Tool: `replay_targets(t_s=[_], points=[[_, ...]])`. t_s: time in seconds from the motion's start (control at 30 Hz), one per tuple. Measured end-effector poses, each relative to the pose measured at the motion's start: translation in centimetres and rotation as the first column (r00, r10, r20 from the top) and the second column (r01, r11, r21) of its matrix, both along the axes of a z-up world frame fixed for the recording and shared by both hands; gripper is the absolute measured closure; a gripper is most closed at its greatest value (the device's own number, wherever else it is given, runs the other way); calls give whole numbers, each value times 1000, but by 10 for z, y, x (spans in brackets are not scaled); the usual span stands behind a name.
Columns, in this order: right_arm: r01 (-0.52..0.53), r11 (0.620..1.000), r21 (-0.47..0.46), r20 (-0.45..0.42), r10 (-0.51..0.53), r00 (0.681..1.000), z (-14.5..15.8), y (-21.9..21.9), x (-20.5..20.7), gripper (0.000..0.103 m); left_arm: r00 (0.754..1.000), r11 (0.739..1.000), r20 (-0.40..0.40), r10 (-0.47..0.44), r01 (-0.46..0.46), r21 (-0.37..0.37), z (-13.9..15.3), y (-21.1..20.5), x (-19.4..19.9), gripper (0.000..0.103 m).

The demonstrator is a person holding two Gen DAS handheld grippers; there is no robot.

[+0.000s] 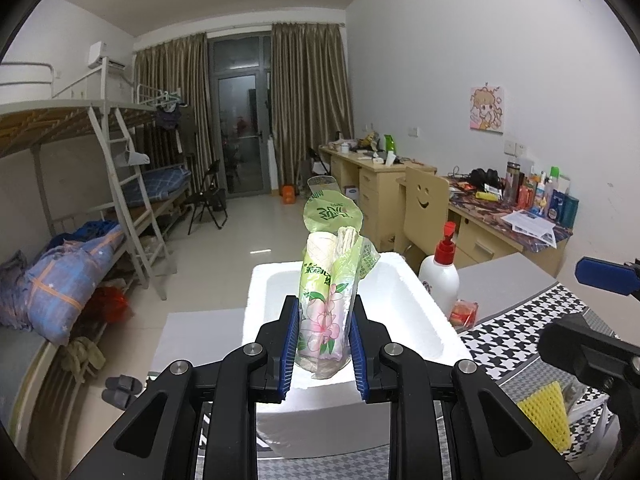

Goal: Organize soft objects
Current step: 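Lower the tissue pack into the foam box and open the left tool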

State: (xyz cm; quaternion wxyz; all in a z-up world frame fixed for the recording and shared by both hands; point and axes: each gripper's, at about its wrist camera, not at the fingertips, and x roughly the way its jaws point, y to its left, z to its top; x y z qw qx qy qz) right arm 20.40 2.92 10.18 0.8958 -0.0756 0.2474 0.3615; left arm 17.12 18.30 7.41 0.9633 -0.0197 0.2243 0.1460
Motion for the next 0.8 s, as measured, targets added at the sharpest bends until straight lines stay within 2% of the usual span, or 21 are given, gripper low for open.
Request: replay_targets(t_s=[0.8], points=[[54, 999, 4, -24, -54, 998, -12, -31, 4, 6, 995, 999, -93, -35, 33, -31, -12, 4, 40, 77]])
